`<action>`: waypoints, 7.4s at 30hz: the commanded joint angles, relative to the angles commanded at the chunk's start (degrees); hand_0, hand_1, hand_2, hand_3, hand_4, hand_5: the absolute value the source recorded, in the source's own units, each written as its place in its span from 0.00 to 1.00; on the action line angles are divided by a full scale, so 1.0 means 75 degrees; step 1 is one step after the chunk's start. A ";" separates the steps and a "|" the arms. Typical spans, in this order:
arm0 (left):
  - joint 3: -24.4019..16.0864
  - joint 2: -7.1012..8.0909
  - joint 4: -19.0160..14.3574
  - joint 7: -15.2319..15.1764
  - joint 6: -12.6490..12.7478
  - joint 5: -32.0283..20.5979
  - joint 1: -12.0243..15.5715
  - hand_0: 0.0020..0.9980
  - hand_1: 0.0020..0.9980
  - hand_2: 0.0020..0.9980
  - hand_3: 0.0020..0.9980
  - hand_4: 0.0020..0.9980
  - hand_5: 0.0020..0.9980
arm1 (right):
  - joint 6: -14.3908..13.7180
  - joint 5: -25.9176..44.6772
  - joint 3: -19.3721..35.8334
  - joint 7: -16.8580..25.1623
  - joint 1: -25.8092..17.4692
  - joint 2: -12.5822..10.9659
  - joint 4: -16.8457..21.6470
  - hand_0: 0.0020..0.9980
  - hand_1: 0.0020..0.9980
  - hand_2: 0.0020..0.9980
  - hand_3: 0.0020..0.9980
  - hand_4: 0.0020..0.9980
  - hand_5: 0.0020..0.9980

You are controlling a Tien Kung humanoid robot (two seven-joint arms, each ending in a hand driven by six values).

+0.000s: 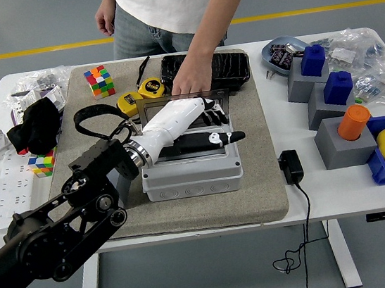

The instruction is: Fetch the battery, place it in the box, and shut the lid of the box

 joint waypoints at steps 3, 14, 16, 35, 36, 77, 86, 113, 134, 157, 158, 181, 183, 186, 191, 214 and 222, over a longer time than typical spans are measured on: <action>-0.0757 -0.0123 -0.0441 0.0894 -0.0894 -0.0894 0.0057 0.48 0.54 0.57 0.54 1.00 0.97 | -0.0001 -0.0003 0.0002 -0.0005 -0.0002 0.0010 0.0000 0.79 0.74 0.73 0.76 1.00 1.00; -0.2953 -0.0759 0.0081 -0.0309 -0.1450 -0.4419 -0.0004 0.62 0.62 0.63 0.58 1.00 0.96 | 0.0010 0.0030 -0.0077 -0.0006 0.0017 0.0033 0.0001 0.79 0.74 0.72 0.76 1.00 1.00; -0.3227 -0.0751 0.0135 -0.0954 -0.0805 -0.5065 -0.0022 0.70 0.72 0.68 0.64 1.00 0.98 | 0.0016 0.0040 -0.0085 -0.0002 0.0021 0.0026 0.0002 0.79 0.74 0.73 0.76 1.00 1.00; -0.0986 0.0029 0.1771 -0.1156 0.1430 -0.1197 -0.0540 1.00 1.00 0.93 0.84 1.00 1.00 | 0.0038 0.0070 -0.0122 0.0001 0.0025 0.0006 -0.0005 0.79 0.74 0.72 0.76 1.00 1.00; -0.0876 0.0065 0.1810 -0.1049 0.1268 -0.0850 -0.0545 1.00 1.00 0.93 0.84 1.00 1.00 | 0.0035 0.0080 -0.0132 0.0001 0.0021 0.0004 -0.0011 0.79 0.74 0.72 0.76 1.00 1.00; 0.0262 0.1110 0.0542 -0.0577 0.0417 0.3481 -0.0110 1.00 0.82 0.74 0.75 1.00 1.00 | 0.0016 -0.0052 0.0047 -0.0022 0.0038 -0.0006 -0.0024 0.79 0.73 0.72 0.76 1.00 1.00; 0.0051 0.1155 0.0120 -0.0005 -0.0209 0.3262 0.0156 1.00 0.82 0.74 0.75 1.00 1.00 | 0.0022 -0.0045 0.0027 -0.0020 0.0009 -0.0006 -0.0026 0.79 0.73 0.72 0.76 1.00 1.00; -0.0083 0.1365 -0.1269 0.0760 -0.1192 0.2971 0.0830 1.00 0.84 0.75 0.76 1.00 1.00 | 0.0007 -0.0078 0.0057 -0.0014 0.0014 -0.0023 -0.0028 0.79 0.73 0.72 0.76 1.00 1.00; -0.1284 0.0818 -0.1487 -0.0578 -0.0318 0.2025 0.1585 1.00 0.85 0.78 0.76 1.00 1.00 | 0.0012 -0.0148 0.0140 -0.0044 0.0043 -0.0002 -0.0023 0.78 0.73 0.72 0.76 1.00 1.00; -0.6248 -0.0518 0.0312 -0.1985 0.1947 -0.3310 0.3456 1.00 1.00 1.00 1.00 1.00 0.91 | 0.0003 -0.0210 0.0110 -0.0056 0.0001 0.0084 -0.0042 0.79 0.73 0.72 0.76 1.00 1.00; -0.6328 -0.0567 0.0359 -0.1985 0.1945 -0.3162 0.3543 1.00 1.00 1.00 1.00 1.00 0.91 | 0.0002 -0.0209 0.0105 -0.0055 -0.0005 0.0085 -0.0042 0.79 0.73 0.72 0.76 1.00 1.00; -0.6728 -0.0849 0.0383 -0.2067 0.1031 -0.4516 0.4134 0.85 0.81 0.76 0.74 1.00 1.00 | -0.0015 -0.0156 0.0063 -0.0046 -0.0014 0.0034 -0.0038 0.79 0.73 0.72 0.76 1.00 1.00; -0.6699 -0.0873 0.0382 -0.2059 0.1033 -0.4515 0.4130 0.85 0.81 0.76 0.74 1.00 1.00 | -0.0019 -0.0148 0.0067 -0.0041 -0.0015 0.0035 -0.0043 0.79 0.73 0.72 0.76 1.00 1.00; -0.6671 -0.0893 0.0346 -0.2052 0.1038 -0.4506 0.4126 0.84 0.80 0.75 0.74 1.00 1.00 | -0.0021 -0.0067 -0.0029 -0.0035 0.0025 0.0025 -0.0065 0.79 0.73 0.72 0.76 1.00 1.00; -0.6610 -0.0890 0.0341 -0.2071 0.1071 -0.4495 0.4065 0.83 0.80 0.75 0.74 1.00 1.00 | -0.0028 -0.0085 -0.0017 -0.0027 0.0050 -0.0006 -0.0060 0.79 0.73 0.72 0.76 1.00 1.00; -0.6202 -0.0796 0.0111 -0.2435 0.1583 -0.4173 0.4047 0.82 0.80 0.75 0.73 1.00 1.00 | -0.0013 -0.0015 -0.0309 0.0032 0.0422 -0.0023 0.0062 0.79 0.75 0.75 0.77 1.00 1.00; -0.6164 -0.0844 0.0149 -0.2566 0.1773 -0.4227 0.4081 0.85 0.83 0.77 0.73 1.00 1.00 | -0.0081 -0.0085 -0.0309 0.0006 0.0412 -0.0063 0.0092 0.80 0.76 0.75 0.77 1.00 1.00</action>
